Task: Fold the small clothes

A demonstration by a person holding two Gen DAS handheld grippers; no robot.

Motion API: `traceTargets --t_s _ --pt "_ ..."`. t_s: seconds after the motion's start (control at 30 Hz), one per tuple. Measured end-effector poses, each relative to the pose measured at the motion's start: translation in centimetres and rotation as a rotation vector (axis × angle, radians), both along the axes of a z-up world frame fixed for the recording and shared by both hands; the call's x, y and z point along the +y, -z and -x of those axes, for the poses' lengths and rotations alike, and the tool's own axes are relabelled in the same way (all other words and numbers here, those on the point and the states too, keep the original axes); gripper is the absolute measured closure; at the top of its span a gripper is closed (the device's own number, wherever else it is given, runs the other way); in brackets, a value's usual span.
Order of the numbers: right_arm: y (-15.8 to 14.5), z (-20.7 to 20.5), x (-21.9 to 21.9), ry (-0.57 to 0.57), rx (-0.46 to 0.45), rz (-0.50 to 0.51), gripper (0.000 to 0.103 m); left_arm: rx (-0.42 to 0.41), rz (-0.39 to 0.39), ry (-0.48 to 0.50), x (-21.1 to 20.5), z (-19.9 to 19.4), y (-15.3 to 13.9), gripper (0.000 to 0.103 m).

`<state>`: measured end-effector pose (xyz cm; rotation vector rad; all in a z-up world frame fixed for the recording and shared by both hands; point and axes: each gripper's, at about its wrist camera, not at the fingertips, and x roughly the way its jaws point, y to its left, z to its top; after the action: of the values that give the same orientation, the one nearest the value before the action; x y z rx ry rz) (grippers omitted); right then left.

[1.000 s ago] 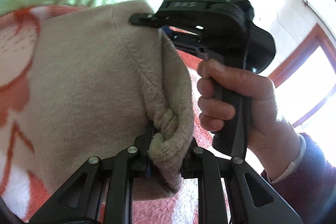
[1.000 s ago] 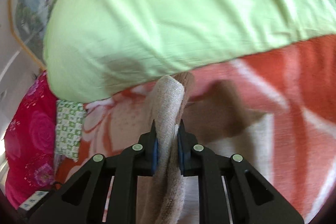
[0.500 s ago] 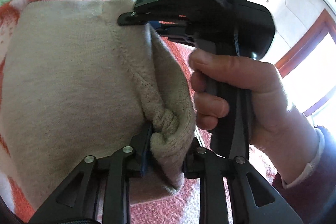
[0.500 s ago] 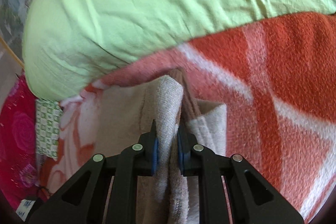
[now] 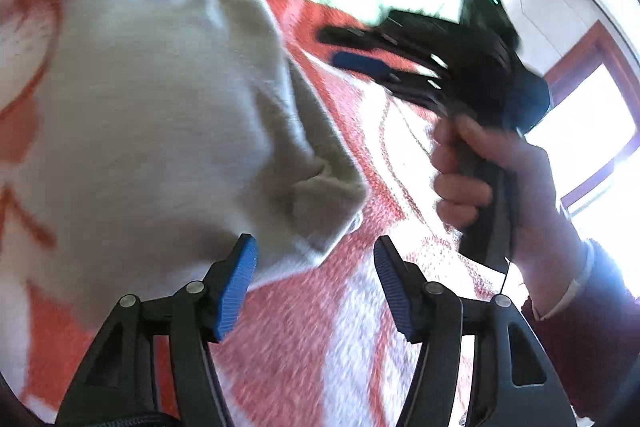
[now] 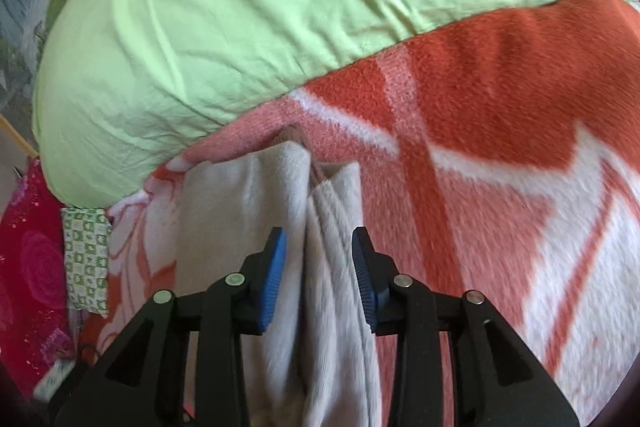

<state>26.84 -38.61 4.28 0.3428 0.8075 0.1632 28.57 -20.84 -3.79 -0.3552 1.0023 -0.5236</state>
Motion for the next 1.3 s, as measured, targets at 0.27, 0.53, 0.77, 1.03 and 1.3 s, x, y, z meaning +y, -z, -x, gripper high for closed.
traceTargets --t_s 0.27,0.53,0.77,1.03,1.3 --pt "2.3 4.7 3.4 -0.081 0.051 -0.002 0.046 0.056 -0.027 -0.260 7.8 0.7 2.0 0.032" --pt "6.1 5.0 4.6 -0.096 0.144 0.042 0.057 0.161 -0.030 -0.329 12.2 -3.4 5.0 0.031" --pt "1.2 7.3 1.8 -0.080 -0.009 -0.105 0.093 0.139 -0.040 -0.296 10.3 -5.4 4.2 0.028" --pt "7.3 6.3 -0.8 0.017 0.122 0.005 0.093 0.192 -0.061 -0.283 9.0 -6.7 6.3 0.024" --pt "7.9 6.4 -1.8 0.068 0.098 -0.046 0.088 0.173 -0.072 -0.279 9.2 -7.5 6.3 0.023"
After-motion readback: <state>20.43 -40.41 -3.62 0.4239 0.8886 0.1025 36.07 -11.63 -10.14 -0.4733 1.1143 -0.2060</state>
